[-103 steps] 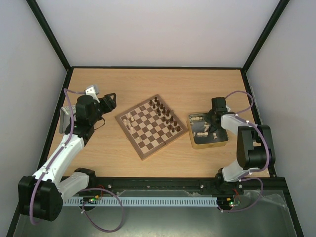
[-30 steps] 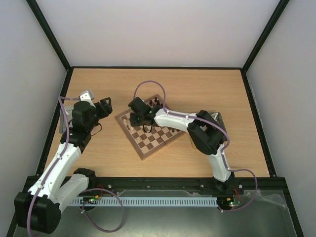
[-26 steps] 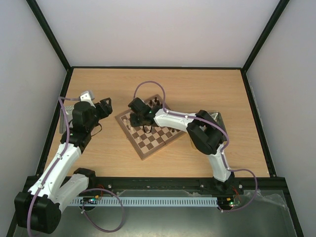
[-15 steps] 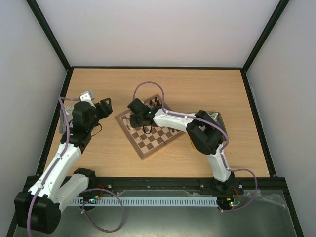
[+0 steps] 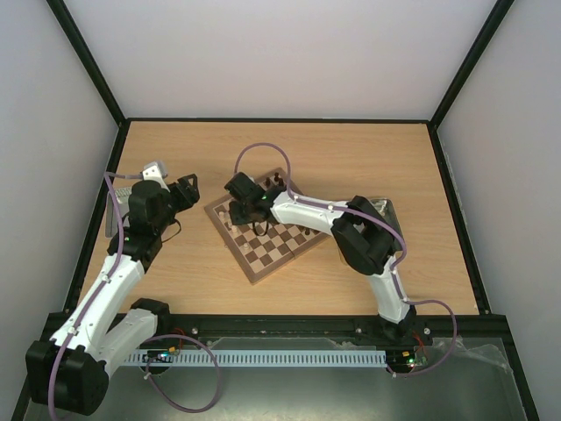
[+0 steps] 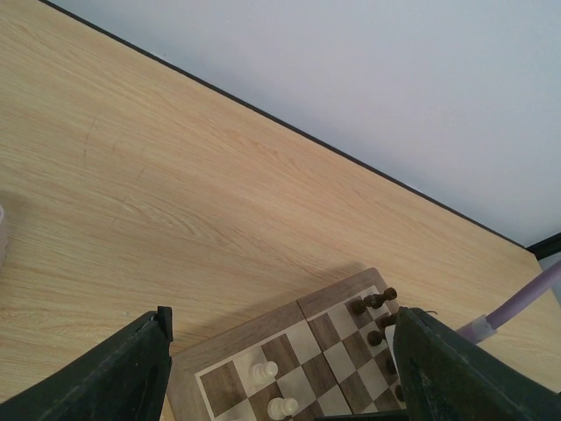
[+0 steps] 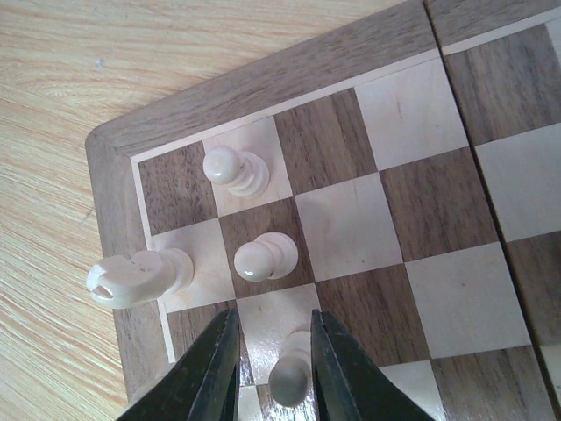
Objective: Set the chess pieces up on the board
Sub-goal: Place the chess piece on the chessboard, then adjust the chess piece on the chessboard.
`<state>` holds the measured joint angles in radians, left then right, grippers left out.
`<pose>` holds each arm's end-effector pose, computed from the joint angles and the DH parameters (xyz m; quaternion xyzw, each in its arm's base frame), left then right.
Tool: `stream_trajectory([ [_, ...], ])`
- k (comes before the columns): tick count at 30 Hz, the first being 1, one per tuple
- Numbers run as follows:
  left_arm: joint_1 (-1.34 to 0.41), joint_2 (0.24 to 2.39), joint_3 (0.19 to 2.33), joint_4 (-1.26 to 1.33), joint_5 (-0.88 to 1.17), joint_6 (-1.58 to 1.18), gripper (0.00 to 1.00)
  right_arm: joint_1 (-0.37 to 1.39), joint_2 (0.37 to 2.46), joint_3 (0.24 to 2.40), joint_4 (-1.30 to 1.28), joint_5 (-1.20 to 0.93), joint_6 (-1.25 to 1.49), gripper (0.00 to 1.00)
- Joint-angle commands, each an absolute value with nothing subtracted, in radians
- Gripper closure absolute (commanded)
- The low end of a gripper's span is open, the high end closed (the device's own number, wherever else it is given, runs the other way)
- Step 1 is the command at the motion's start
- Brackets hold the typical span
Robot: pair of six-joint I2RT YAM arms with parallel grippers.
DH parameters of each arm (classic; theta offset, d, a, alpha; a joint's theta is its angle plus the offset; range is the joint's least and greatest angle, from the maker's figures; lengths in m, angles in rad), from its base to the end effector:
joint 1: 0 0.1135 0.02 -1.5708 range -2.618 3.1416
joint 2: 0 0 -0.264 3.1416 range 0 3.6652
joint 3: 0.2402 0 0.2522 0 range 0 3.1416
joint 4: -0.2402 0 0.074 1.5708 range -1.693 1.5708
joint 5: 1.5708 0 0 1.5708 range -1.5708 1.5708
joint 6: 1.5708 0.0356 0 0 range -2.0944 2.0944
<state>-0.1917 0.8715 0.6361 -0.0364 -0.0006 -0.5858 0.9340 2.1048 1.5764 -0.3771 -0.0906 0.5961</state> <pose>0.2040 -0.0396 0.2873 -0.1561 0.7809 -0.2290 0.5598 0.2732 0.3748 0.1830 -0.1733 0.9283 0.2568 0.2057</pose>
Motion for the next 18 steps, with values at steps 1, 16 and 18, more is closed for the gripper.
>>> stream_trajectory([
  [1, -0.192, 0.866, 0.629, -0.023, -0.001, -0.571, 0.29, 0.940, 2.038, 1.575, -0.377, -0.051, 0.618, 0.78],
  [16, -0.192, 0.864, 0.630, -0.026, 0.009, -0.571, 0.28, 0.939, 1.979, 1.421, -0.370, 0.005, 0.676, 0.92],
  [18, -0.192, 0.863, 0.629, -0.026, 0.008, -0.572, 0.29, 0.939, 1.996, 1.419, -0.366, -0.014, 0.673, 0.94],
])
